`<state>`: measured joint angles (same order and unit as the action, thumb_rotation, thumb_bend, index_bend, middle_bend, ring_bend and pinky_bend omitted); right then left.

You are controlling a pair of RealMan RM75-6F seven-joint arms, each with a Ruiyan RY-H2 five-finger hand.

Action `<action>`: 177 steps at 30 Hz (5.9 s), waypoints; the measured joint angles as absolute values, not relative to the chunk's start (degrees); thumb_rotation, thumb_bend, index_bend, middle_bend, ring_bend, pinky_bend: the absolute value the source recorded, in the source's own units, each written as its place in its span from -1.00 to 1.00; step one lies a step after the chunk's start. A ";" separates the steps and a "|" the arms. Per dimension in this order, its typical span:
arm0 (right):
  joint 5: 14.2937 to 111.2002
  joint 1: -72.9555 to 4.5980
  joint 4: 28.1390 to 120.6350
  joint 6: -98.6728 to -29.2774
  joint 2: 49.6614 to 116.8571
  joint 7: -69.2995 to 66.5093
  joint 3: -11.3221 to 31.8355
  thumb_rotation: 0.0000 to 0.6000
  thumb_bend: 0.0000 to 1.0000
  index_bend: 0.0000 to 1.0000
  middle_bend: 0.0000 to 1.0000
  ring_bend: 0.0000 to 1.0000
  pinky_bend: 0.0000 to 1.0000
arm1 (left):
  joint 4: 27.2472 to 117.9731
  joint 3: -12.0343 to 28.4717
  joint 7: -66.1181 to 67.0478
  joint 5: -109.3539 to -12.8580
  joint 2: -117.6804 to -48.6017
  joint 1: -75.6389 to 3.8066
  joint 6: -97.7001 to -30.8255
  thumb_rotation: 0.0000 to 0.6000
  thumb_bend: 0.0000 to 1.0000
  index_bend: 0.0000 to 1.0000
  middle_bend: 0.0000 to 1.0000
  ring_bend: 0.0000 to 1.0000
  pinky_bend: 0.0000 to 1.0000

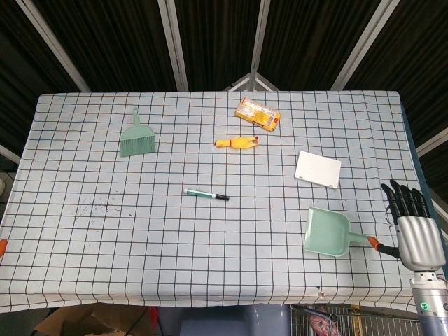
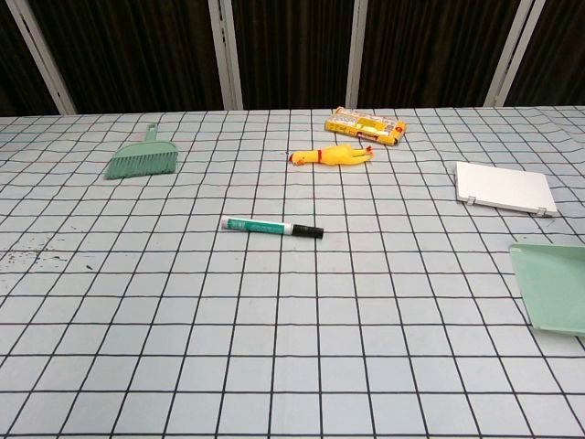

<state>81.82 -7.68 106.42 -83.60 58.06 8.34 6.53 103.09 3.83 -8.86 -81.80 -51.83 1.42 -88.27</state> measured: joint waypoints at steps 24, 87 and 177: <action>82.29 -7.61 107.15 -83.20 58.05 9.15 6.00 1.00 -0.81 -0.96 -1.00 -0.95 -1.00 | 101.78 3.43 -5.93 -83.20 -52.42 1.39 -89.30 1.00 -0.05 -0.67 -0.98 -1.00 -1.00; 67.01 -12.52 109.10 -76.40 56.32 16.58 10.85 1.00 -0.81 -0.96 -1.00 -0.95 -1.00 | 88.77 22.57 25.37 -42.73 -73.13 -42.04 -58.43 1.00 -0.06 -0.54 -1.00 -1.00 -1.00; 62.32 -15.48 107.15 -73.99 58.75 18.00 8.76 1.00 -0.81 -0.96 -1.00 -0.95 -1.00 | 69.17 13.42 44.72 -12.22 -103.76 -70.21 -48.98 1.00 -0.07 -0.13 -0.90 -1.00 -1.00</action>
